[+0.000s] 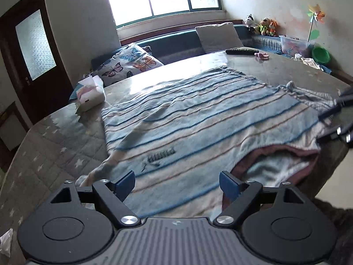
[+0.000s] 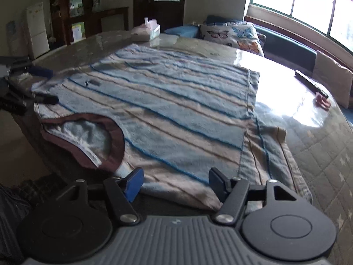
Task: Fold clothes
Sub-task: 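Grasp the shirt hem with the right gripper and lift it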
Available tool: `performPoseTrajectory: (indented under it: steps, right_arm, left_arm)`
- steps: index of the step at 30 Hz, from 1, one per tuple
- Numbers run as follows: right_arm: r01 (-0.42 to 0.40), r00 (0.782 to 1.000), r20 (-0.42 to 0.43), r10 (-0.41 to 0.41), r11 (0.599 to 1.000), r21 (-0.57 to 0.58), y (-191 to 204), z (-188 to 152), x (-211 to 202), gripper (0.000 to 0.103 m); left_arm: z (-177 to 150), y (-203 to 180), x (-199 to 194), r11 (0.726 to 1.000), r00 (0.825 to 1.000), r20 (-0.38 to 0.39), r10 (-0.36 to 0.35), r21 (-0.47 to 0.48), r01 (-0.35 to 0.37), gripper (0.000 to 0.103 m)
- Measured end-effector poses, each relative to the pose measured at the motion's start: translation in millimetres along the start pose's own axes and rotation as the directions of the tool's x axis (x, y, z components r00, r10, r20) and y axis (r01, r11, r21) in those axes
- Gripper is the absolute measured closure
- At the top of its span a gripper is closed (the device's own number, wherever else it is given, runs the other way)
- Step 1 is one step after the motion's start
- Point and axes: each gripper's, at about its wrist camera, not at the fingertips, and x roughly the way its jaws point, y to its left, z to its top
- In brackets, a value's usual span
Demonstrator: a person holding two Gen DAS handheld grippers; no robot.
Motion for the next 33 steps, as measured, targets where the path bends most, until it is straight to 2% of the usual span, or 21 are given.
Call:
performPoseTrajectory:
  steps: [8, 12, 18, 24, 28, 33]
  right_arm:
    - [0.034, 0.999, 0.023, -0.034, 0.999, 0.026, -7, -6, -11, 0.051]
    - [0.050, 0.998, 0.021, -0.051, 0.997, 0.056, -12, -9, -6, 0.063]
    - [0.074, 0.996, 0.040, -0.077, 0.995, 0.067, -17, -17, -18, 0.064]
    - [0.067, 0.997, 0.033, -0.070, 0.993, 0.100, -24, -22, -18, 0.066]
    - [0.131, 0.988, 0.054, -0.142, 0.977, 0.169, -42, -24, -27, 0.066]
    - [0.240, 0.965, 0.036, -0.259, 0.934, 0.264, -73, -28, -28, 0.066]
  left_arm:
    - [31, -46, 29, 0.992, 0.993, 0.025, -0.112, 0.068, 0.110, 0.017]
    - [42, -74, 45, 0.980, 0.985, 0.024, -0.171, 0.106, 0.168, 0.017]
    - [50, -108, 59, 0.957, 0.973, 0.018, -0.231, 0.185, 0.224, 0.017]
    - [60, -123, 73, 0.950, 0.968, 0.003, -0.250, 0.197, 0.244, 0.017]
    - [62, -130, 77, 0.944, 0.963, -0.006, -0.268, 0.200, 0.264, 0.017]
    - [62, -137, 81, 0.940, 0.959, -0.020, -0.282, 0.197, 0.280, 0.017]
